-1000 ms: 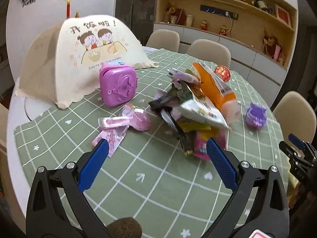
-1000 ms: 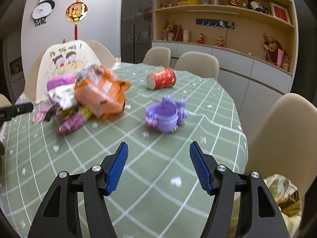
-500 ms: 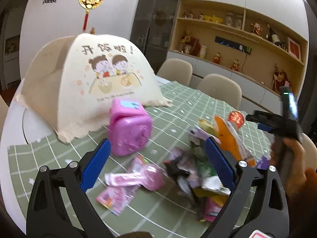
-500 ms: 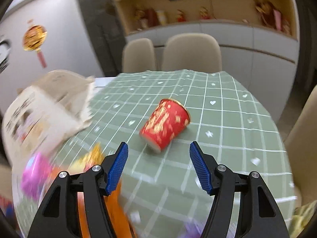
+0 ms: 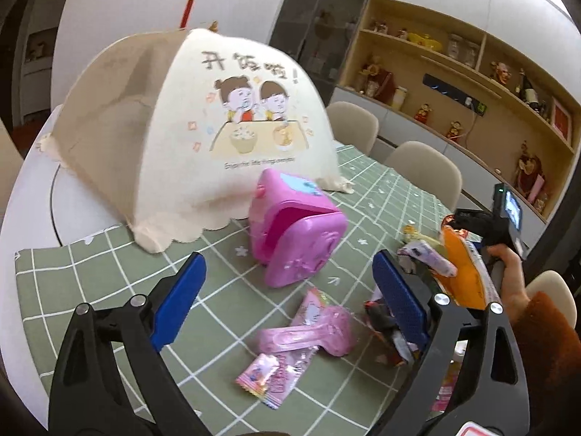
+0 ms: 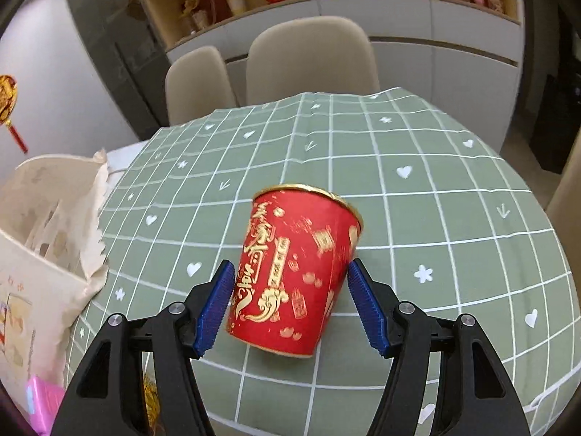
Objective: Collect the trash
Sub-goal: 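Move both tools toward the table and open the right gripper around the red paper cup, then grasp the red paper cup with the right gripper while the left gripper grasps a pink wrapper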
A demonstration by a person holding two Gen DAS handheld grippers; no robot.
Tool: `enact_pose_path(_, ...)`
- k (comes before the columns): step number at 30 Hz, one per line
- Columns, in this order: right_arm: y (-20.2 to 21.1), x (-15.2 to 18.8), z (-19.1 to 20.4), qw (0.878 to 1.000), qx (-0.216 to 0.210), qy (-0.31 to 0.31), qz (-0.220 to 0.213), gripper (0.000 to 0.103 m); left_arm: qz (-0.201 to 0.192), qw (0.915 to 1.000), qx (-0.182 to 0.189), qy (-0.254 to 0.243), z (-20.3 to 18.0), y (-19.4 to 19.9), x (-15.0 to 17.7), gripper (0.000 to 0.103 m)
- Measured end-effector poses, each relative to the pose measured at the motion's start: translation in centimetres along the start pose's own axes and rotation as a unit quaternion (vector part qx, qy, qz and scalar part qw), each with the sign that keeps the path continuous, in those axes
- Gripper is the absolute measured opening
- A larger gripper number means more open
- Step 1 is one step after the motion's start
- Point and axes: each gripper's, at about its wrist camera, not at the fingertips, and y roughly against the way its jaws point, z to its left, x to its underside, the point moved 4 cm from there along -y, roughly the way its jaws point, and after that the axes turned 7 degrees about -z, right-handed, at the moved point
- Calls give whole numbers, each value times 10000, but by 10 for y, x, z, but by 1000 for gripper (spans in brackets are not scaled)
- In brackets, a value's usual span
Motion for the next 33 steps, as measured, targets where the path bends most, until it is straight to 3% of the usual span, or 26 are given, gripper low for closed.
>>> enact_pose_path(5, 45, 10, 7, 9980, -323, 495, -223, 57, 182, 9997, -38, 159, 12, -8, 3, 86)
enact_pose_path(11, 134, 38, -2, 9881, -975, 1074, -507, 57, 245, 9989, 391, 58, 4, -3, 2, 86)
enact_pose_path(16, 201, 79, -22, 9740, -1319, 1689, -727, 57, 495, 9952, 517, -664, -5, 0, 10, 84)
enact_pose_path(20, 235, 106, -41, 9658, -1519, 1891, -919, 57, 1164, 9790, 705, -1519, -19, -12, 40, 72)
enact_pose_path(22, 247, 118, -50, 9630, -1637, 1913, -962, 57, 1272, 9742, 653, -1747, -22, -16, 46, 65)
enact_pose_path(25, 261, 133, -61, 9601, -1719, 1982, -972, 57, 1237, 9673, 724, -2091, -29, -22, 46, 65)
enact_pose_path(29, 271, 149, -72, 9570, -1725, 2119, -978, 56, 1446, 9516, 887, -2564, -45, -33, 54, 65)
enact_pose_path(33, 271, 161, -87, 9584, -1735, 2099, -851, 56, 1822, 9417, 1334, -2493, -56, -23, 71, 60)
